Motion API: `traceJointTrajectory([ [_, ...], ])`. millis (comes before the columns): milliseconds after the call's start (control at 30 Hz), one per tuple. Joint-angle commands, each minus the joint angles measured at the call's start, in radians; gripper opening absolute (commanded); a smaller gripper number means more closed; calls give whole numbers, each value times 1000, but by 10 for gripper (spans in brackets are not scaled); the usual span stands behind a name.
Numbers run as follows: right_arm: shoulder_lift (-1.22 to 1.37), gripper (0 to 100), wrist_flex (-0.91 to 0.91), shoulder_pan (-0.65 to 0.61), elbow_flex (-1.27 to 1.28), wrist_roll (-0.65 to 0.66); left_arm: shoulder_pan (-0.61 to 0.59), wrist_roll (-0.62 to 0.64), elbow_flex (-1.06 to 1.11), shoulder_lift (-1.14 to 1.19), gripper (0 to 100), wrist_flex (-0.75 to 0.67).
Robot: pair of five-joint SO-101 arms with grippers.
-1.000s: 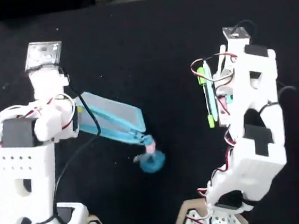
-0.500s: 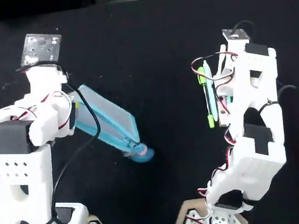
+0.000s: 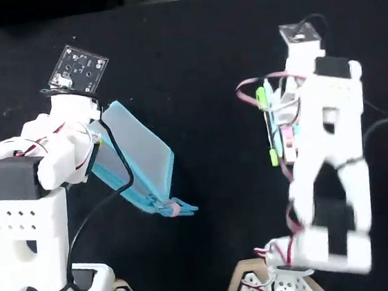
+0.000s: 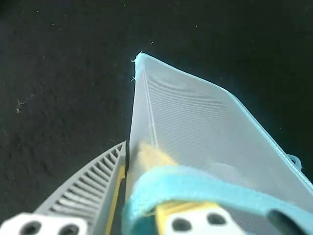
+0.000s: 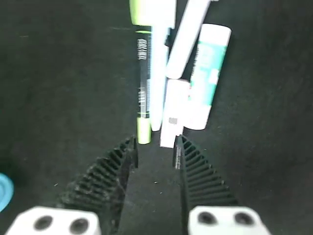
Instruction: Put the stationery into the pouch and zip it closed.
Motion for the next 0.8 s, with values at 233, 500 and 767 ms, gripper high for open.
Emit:
traceJointTrajectory([
  [233,-673,117,6,-371,248,86,-2,344,-67,-3,30,-92],
  [500,-1036,257,9,-615,415,135,-38,531,-56,0,30,-157],
  [767,-1173,268,-14,-930,424,129,-67,647,-56,0,30,-158],
])
